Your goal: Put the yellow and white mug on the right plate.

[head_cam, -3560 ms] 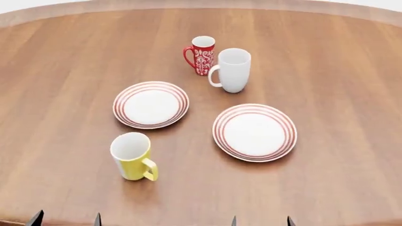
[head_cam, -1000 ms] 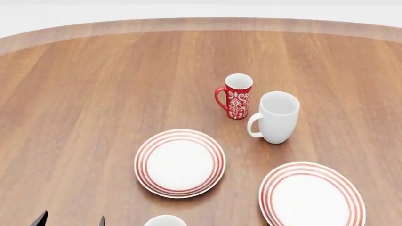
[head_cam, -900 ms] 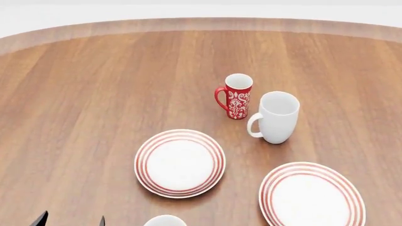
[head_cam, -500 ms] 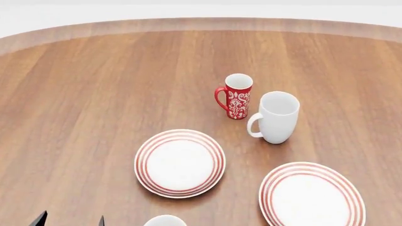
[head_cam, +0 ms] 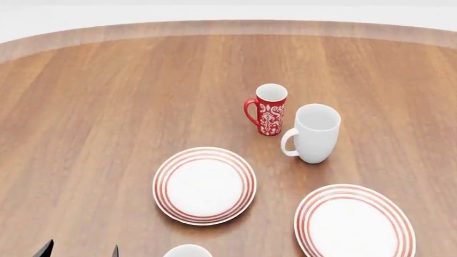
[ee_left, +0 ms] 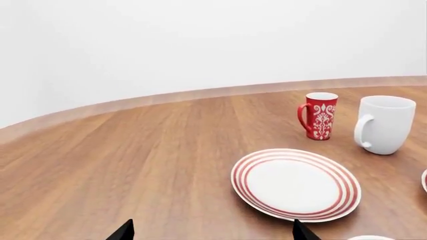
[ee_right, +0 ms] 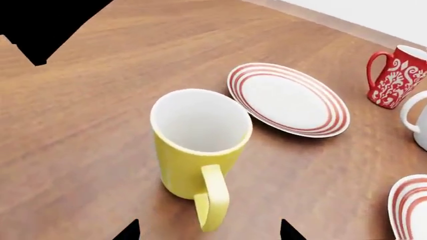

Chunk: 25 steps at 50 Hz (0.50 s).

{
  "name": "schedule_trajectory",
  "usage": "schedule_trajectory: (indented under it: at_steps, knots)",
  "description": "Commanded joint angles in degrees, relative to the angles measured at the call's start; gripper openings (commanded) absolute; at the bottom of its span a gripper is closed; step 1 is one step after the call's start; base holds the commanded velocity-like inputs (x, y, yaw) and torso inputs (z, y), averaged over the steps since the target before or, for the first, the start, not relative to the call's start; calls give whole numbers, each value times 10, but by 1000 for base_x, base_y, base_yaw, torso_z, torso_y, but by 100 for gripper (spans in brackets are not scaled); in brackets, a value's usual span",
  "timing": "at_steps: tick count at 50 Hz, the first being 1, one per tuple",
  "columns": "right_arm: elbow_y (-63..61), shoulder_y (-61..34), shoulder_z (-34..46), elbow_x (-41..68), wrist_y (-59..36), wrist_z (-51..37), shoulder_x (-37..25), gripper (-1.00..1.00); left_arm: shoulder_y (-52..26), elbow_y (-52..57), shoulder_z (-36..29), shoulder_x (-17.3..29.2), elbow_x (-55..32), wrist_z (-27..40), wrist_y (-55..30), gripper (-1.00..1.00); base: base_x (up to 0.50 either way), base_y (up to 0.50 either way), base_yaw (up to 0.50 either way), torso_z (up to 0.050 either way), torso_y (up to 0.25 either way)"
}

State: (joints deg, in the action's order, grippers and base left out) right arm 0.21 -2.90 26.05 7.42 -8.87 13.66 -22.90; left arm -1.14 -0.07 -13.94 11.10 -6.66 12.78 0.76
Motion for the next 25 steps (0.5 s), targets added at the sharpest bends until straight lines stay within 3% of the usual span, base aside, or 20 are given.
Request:
schedule_trajectory:
  at_steps: [1, 25]
  knots:
    - [34, -28, 7, 9, -8, 17, 11, 100, -1, -2, -3, 2, -2, 3, 1, 100, 0, 0, 0, 0, 0]
    - [98, -76, 16, 9, 0, 28, 30, 100, -2, -3, -11, 7, -7, 8, 3, 100, 0, 0, 0, 0, 0]
